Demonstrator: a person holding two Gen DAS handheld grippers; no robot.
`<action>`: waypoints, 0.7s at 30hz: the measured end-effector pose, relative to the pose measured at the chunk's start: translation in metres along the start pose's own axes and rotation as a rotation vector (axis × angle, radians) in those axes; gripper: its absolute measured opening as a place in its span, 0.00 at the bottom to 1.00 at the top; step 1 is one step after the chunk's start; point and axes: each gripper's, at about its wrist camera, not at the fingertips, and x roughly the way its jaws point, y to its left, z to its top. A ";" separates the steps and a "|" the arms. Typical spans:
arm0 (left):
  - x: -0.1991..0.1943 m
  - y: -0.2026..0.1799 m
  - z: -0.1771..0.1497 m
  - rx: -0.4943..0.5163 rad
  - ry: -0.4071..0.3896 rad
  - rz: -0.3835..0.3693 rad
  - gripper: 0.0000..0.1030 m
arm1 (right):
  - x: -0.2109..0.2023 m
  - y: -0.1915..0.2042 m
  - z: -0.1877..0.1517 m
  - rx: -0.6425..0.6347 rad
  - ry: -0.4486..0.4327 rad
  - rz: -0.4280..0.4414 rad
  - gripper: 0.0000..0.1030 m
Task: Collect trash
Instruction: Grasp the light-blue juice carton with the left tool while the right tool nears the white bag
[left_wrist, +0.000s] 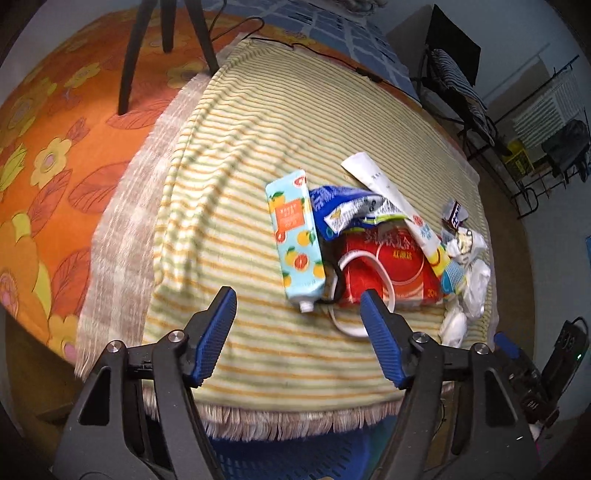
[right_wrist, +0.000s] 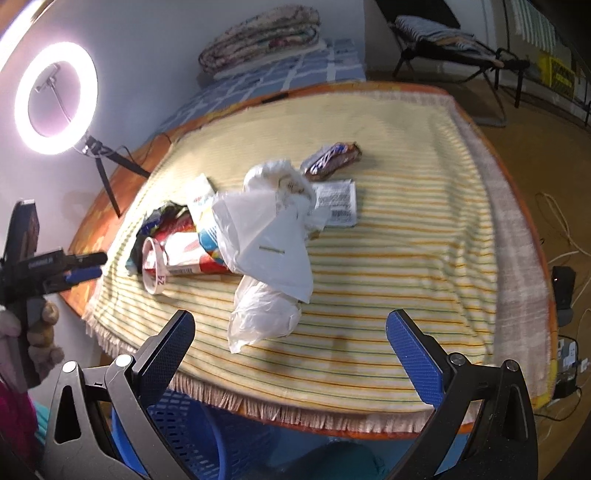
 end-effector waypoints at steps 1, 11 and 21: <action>0.003 0.001 0.004 -0.008 0.006 -0.005 0.69 | 0.005 0.001 -0.001 -0.001 0.011 -0.001 1.00; 0.035 0.009 0.029 -0.048 0.044 -0.003 0.55 | 0.032 0.003 -0.002 0.015 0.064 0.006 0.92; 0.052 0.016 0.040 -0.077 0.050 0.036 0.40 | 0.052 0.006 -0.001 0.038 0.108 0.038 0.74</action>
